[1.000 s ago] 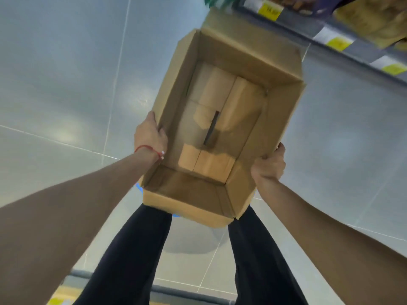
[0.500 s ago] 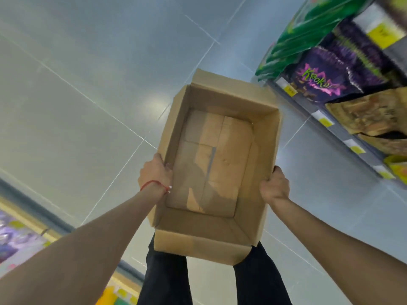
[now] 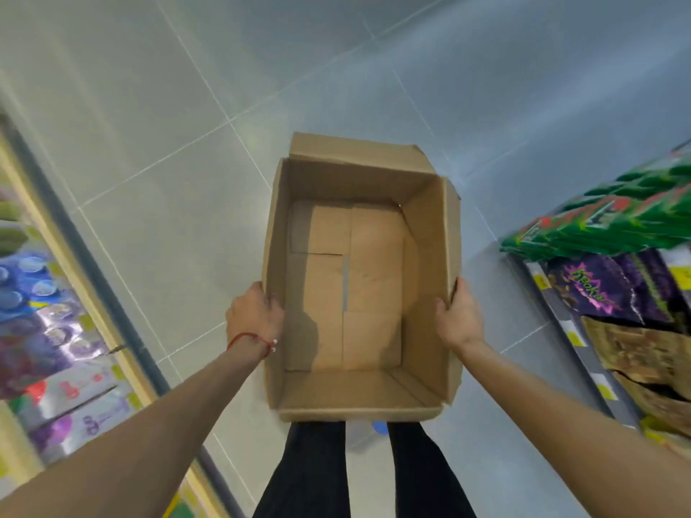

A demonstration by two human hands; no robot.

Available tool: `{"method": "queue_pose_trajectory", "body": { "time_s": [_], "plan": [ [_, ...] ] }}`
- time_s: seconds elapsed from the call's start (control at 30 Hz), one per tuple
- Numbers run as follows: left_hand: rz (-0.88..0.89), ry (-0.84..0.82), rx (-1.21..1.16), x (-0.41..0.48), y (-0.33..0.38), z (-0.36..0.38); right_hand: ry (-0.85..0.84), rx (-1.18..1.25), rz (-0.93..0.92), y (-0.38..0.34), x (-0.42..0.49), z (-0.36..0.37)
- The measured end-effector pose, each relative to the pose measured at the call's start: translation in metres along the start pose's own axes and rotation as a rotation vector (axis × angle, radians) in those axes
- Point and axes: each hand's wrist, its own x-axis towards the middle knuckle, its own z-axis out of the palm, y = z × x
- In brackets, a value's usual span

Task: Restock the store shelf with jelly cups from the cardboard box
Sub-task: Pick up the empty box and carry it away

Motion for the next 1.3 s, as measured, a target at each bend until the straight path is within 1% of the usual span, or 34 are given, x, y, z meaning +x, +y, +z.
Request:
{"method": "queue_pose_trajectory", "body": {
  "time_s": [0.13,0.27,0.33,0.47,0.57,0.67,0.77,0.93,1.07,1.17,1.3],
  "plan": [
    [-0.080,0.027,-0.087,0.027,-0.009,-0.068,-0.040,-0.025,-0.090,-0.076,-0.004,-0.009],
    [-0.140,0.066,-0.156,0.053,-0.017,-0.135,-0.026,-0.012,-0.205,-0.159,-0.005,-0.028],
    [-0.184,0.082,-0.200,0.065,-0.015,-0.163,-0.021,0.000,-0.228,-0.195,-0.005,-0.043],
    [-0.233,0.113,-0.273,0.093,0.011,-0.228,-0.069,-0.043,-0.331,-0.266,0.010,-0.078],
    [-0.248,0.119,-0.281,0.120,0.042,-0.276,-0.127,-0.049,-0.376,-0.324,0.039,-0.103],
    [-0.307,0.141,-0.303,0.151,0.077,-0.323,-0.166,-0.078,-0.434,-0.390,0.076,-0.128],
    [-0.330,0.149,-0.310,0.181,0.108,-0.366,-0.165,-0.108,-0.469,-0.452,0.104,-0.153],
    [-0.334,0.134,-0.389,0.255,0.161,-0.443,-0.087,-0.175,-0.501,-0.577,0.163,-0.191],
    [-0.346,0.134,-0.457,0.330,0.181,-0.499,-0.108,-0.210,-0.532,-0.674,0.201,-0.207],
    [-0.320,0.113,-0.504,0.390,0.201,-0.545,-0.082,-0.191,-0.507,-0.739,0.231,-0.215],
    [-0.271,0.077,-0.486,0.466,0.232,-0.615,-0.043,-0.187,-0.455,-0.838,0.270,-0.229]
  ]
}}
